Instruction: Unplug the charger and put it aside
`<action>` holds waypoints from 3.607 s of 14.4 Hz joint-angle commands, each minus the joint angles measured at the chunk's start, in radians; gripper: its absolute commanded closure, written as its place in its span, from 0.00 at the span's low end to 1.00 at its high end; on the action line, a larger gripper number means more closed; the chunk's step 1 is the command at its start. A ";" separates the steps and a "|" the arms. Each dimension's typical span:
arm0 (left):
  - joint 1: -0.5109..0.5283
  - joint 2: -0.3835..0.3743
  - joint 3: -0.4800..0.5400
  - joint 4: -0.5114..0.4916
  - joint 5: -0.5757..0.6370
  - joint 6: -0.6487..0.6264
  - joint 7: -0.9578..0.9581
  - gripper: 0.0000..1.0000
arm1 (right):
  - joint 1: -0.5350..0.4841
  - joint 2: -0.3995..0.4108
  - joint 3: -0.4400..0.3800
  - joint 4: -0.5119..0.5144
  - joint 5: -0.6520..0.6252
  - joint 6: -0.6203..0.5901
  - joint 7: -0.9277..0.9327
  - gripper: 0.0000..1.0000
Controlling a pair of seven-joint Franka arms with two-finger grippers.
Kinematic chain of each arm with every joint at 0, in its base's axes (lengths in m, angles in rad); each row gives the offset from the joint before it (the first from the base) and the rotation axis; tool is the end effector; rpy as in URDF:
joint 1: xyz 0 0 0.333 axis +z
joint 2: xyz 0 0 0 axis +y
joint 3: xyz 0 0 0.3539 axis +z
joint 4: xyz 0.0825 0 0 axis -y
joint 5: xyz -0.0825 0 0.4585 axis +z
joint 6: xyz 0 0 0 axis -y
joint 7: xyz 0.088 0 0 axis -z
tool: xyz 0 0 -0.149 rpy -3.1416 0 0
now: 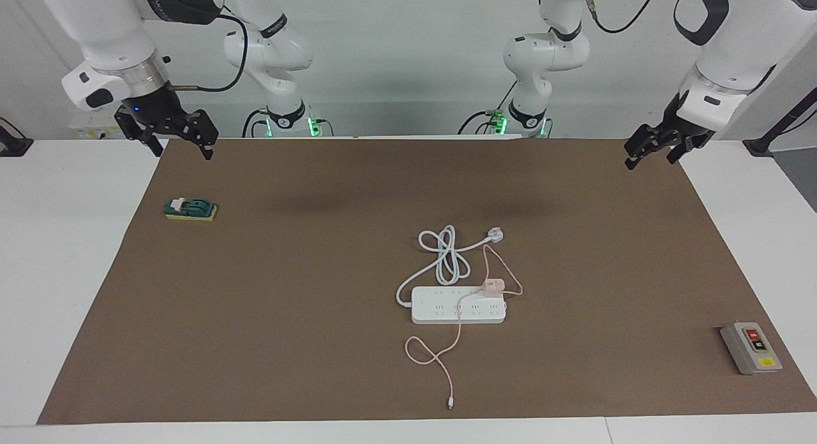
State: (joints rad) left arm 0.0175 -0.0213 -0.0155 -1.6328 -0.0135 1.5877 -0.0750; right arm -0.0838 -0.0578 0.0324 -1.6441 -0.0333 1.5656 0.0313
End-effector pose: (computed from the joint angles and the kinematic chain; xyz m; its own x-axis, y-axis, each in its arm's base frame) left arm 0.6209 -0.0008 0.6013 0.9967 0.0772 -0.0247 0.0775 -0.9969 0.0113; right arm 0.6055 -0.0356 0.6157 0.9964 -0.0828 -0.0196 -0.0821 -0.9960 0.0358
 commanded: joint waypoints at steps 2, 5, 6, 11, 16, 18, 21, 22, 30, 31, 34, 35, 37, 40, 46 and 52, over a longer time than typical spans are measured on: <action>-0.011 -0.002 0.008 0.005 -0.002 0.009 0.011 0.00 | -0.004 -0.013 0.006 -0.010 -0.014 0.001 -0.016 0.00; -0.011 -0.002 0.008 0.005 -0.002 0.011 0.009 0.00 | -0.005 -0.014 0.007 -0.008 -0.014 0.001 -0.014 0.00; -0.011 -0.003 0.008 0.005 -0.002 0.012 0.009 0.00 | -0.005 -0.014 0.007 -0.010 -0.013 -0.001 -0.016 0.00; -0.010 -0.002 0.006 -0.010 -0.003 0.055 0.009 0.00 | -0.010 -0.020 0.006 -0.010 -0.013 -0.097 -0.020 0.00; -0.017 0.012 0.005 -0.018 -0.025 0.100 -0.045 0.00 | -0.004 -0.022 0.004 -0.017 0.021 -0.099 -0.035 0.00; -0.037 0.049 0.005 -0.003 -0.040 0.119 -0.151 0.00 | -0.001 -0.005 0.009 -0.022 0.126 -0.092 0.222 0.00; -0.094 0.162 0.008 0.074 -0.034 0.143 -0.358 0.00 | 0.077 0.039 0.011 -0.052 0.231 -0.013 0.546 0.00; -0.108 0.211 0.006 0.140 -0.034 0.141 -0.433 0.00 | 0.084 0.073 0.011 -0.048 0.296 0.019 0.664 0.00; -0.140 0.342 0.008 0.249 -0.068 0.209 -0.949 0.00 | 0.272 0.318 0.009 -0.003 0.624 0.364 1.364 0.00; -0.137 0.342 0.012 0.252 -0.095 0.198 -0.971 0.00 | 0.286 0.360 0.009 0.007 0.666 0.381 1.427 0.00; -0.126 0.337 0.011 0.249 -0.137 0.196 -1.196 0.00 | 0.317 0.496 0.009 0.110 0.763 0.409 1.519 0.00; -0.132 0.337 0.014 0.246 -0.158 0.199 -1.213 0.00 | 0.326 0.531 0.009 0.145 0.776 0.418 1.526 0.00; -0.139 0.337 0.017 0.232 -0.142 0.222 -1.310 0.00 | 0.332 0.597 0.009 0.187 0.843 0.427 1.527 0.00; -0.145 0.357 0.017 0.245 -0.108 0.189 -1.465 0.00 | 0.380 0.667 0.009 0.228 0.840 0.470 1.498 0.00; -0.309 0.659 0.081 0.485 -0.062 0.201 -1.838 0.00 | 0.400 0.826 0.014 0.355 0.851 0.498 1.449 0.00; -0.430 0.713 0.117 0.476 -0.074 0.261 -1.890 0.00 | 0.423 0.924 0.017 0.448 0.837 0.495 1.371 0.00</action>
State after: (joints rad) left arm -0.3825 0.6819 0.0743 -1.1806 -0.0896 1.8407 -1.9448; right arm 0.3323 0.8271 0.0481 -1.2509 0.7946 2.0726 1.4430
